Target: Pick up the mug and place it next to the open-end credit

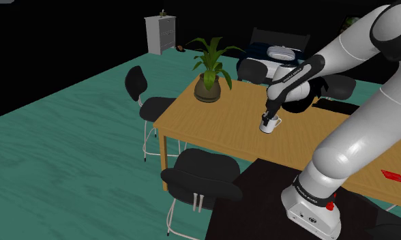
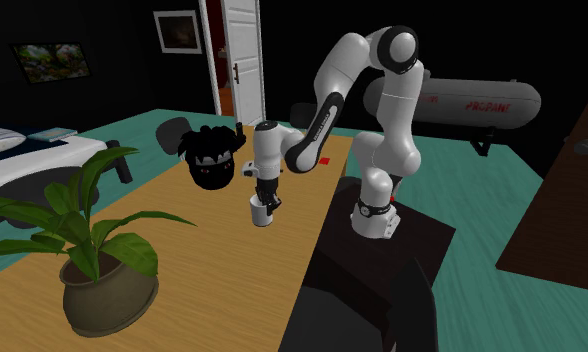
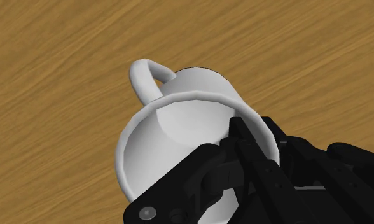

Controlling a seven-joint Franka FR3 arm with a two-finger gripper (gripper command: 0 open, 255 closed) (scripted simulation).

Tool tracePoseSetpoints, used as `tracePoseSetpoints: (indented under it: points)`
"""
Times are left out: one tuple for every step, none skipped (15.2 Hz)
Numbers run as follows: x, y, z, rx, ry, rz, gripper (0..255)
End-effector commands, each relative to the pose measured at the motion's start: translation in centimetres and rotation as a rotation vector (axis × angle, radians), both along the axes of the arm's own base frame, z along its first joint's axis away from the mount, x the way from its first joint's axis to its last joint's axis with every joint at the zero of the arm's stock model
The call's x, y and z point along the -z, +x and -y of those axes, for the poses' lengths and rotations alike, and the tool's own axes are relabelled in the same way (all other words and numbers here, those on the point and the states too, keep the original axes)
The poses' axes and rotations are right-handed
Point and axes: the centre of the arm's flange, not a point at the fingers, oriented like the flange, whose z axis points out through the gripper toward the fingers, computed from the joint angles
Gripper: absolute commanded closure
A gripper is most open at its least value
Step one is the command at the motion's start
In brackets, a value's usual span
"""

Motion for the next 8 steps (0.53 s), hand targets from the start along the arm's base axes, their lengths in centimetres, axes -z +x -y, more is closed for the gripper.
tracePoseSetpoints:
  points:
    - [-0.8, 0.0, 0.0, 0.000, 0.000, 0.000, 255]
    - [-1.3, 0.0, 0.0, 0.000, 0.000, 0.000, 255]
    - [-1.9, 0.0, 0.0, 0.000, 0.000, 0.000, 255]
    - [-2.4, 0.0, 0.0, 0.000, 0.000, 0.000, 255]
    - [-2.9, 0.0, 0.0, 0.000, 0.000, 0.000, 255]
    - [-3.4, 0.0, 0.0, 0.000, 0.000, 0.000, 255]
    - [-4.0, 0.0, 0.0, 0.000, 0.000, 0.000, 255]
    - [-4.5, 0.0, 0.0, 0.000, 0.000, 0.000, 255]
